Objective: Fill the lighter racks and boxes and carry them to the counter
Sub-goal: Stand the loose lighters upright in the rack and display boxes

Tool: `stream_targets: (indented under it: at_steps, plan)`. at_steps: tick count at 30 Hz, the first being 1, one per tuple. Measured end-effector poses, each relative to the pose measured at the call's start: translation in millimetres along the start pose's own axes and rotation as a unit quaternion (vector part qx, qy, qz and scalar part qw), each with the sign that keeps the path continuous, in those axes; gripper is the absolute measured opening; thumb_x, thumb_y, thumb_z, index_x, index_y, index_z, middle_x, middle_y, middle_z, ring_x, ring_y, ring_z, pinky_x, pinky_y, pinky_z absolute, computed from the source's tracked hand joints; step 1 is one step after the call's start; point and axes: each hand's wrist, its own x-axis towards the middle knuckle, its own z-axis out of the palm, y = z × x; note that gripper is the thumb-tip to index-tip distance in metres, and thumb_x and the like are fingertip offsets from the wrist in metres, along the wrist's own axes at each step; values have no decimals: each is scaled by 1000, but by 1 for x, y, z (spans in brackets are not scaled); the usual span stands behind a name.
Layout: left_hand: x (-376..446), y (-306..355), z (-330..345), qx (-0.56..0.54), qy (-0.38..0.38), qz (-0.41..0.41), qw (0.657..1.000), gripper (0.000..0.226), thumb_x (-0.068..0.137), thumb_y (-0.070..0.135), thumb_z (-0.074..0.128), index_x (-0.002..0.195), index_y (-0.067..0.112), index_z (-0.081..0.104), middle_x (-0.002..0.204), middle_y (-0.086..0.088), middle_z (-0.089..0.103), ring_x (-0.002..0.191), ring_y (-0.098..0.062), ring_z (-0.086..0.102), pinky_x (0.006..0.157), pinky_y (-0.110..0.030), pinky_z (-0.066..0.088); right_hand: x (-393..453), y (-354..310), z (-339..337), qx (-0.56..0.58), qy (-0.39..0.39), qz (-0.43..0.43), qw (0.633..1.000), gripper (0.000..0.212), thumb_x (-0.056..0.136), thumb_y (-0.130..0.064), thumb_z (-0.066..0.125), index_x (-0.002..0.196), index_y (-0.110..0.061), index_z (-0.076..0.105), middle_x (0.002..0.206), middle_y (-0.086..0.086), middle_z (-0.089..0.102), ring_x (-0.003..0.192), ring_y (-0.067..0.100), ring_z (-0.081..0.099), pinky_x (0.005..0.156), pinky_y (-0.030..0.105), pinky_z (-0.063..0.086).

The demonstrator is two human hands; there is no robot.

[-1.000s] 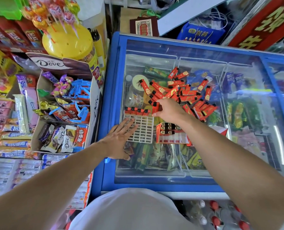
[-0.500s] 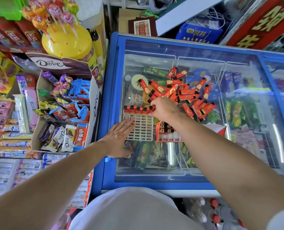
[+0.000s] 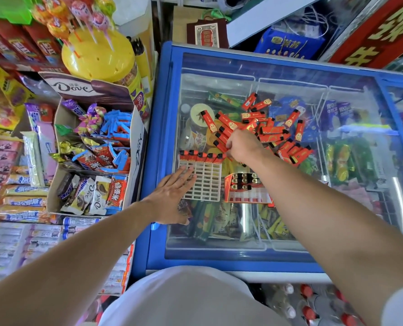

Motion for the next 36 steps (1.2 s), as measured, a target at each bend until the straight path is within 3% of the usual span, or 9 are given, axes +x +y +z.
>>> stream_targets:
  at_steps: [7,13,16,20,23,27,30,32,36]
  plan:
    - [0,1,0,-7,-1,-2,1000,129,80,64,72,157,28,-24,159,9,-42,145,-10,-40,120,-37,-18,7,-12,5,-7,-6,16,1000,14,88,-9,74,101,-8,70,101,7,70,89,26,68,85,43,58]
    - [3,1,6,4,-2,-5,1000,129,79,69,69,156,29,-26,158,9,-44,145,-12,-40,121,-41,-17,-22,-19,-29,191,156,-16,969,43,96,-19,66,131,-21,43,98,-2,64,80,17,67,68,36,58]
    - [4,-2,4,-8,1,4,1000,124,83,63,68,154,30,-27,158,9,-43,145,-11,-40,122,-40,-16,-52,-35,-41,239,131,-78,959,37,102,-28,56,136,-18,44,96,-4,65,74,14,70,59,31,59]
    - [2,-6,5,-20,28,19,999,118,84,58,67,154,29,-23,162,5,-36,148,-12,-36,122,-37,-18,-85,-60,-18,164,34,-181,969,34,104,-36,49,133,-19,54,85,-10,64,55,-7,55,50,11,44]
    - [0,-7,9,-33,61,27,997,116,84,58,68,161,22,-11,166,-1,-26,151,-15,-30,123,-36,-18,-93,-70,-4,85,83,-217,969,24,99,-34,61,121,-25,65,110,-11,66,90,-1,58,79,13,40]
    - [-5,-9,14,-91,111,36,989,108,78,54,63,164,18,9,169,-3,-14,155,-17,-20,126,-39,-12,-92,-80,9,-14,175,-198,964,13,95,-35,66,107,-29,66,93,-14,71,68,0,48,49,11,19]
    - [-9,-8,19,-85,123,43,988,103,77,57,57,163,18,16,170,-3,-11,155,-16,-20,122,-33,-19,-90,-85,23,-59,194,-184,962,15,95,-38,66,107,-30,69,89,-12,74,65,4,60,46,18,37]
    - [-8,-9,22,-84,123,41,988,103,79,56,61,163,17,16,170,-5,-8,155,-15,-20,122,-32,-19,-89,-88,28,-67,182,-175,965,17,96,-37,63,111,-29,70,95,-11,75,76,8,68,58,27,53]
    - [-6,-11,24,-85,126,43,987,101,82,54,68,163,19,18,171,-2,-7,154,-13,-21,124,-36,-15,-90,-90,31,-82,182,-164,966,19,98,-35,60,113,-28,69,99,-9,74,80,11,70,63,31,56]
